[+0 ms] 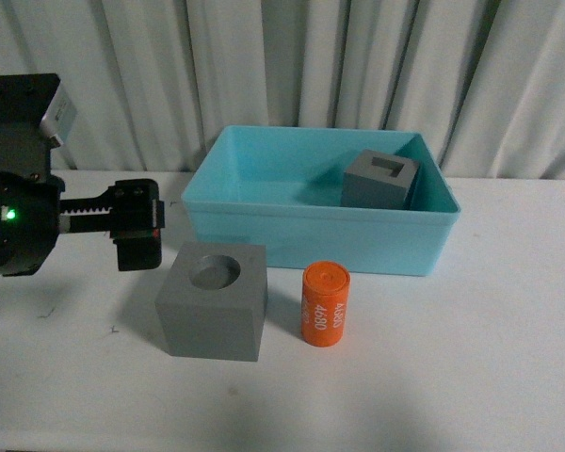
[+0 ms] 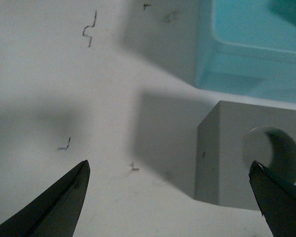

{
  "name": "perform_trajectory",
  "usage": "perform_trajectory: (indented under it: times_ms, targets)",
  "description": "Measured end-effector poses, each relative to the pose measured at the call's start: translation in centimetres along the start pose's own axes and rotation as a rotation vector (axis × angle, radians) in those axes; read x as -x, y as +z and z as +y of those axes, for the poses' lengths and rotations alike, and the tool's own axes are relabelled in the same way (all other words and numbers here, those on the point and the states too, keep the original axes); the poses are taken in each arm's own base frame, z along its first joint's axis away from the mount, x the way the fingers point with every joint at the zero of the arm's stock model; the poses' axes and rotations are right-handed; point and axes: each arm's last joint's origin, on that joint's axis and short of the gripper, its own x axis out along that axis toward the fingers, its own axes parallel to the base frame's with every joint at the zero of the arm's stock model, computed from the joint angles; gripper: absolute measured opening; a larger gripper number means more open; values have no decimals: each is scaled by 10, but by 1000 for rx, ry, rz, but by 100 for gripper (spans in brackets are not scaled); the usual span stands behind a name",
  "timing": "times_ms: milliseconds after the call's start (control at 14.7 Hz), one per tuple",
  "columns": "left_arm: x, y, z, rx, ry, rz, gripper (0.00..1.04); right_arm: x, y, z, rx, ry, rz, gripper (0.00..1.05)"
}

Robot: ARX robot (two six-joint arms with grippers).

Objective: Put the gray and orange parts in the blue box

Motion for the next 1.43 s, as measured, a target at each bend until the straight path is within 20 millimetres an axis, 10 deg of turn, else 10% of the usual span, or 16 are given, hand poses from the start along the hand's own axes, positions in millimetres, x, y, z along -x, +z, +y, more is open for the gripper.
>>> perform_trajectory:
  times_ms: [1427]
  targets:
    - [-63,-9,-33,-144,-73,83,98,0,0,0,0,0,0,98]
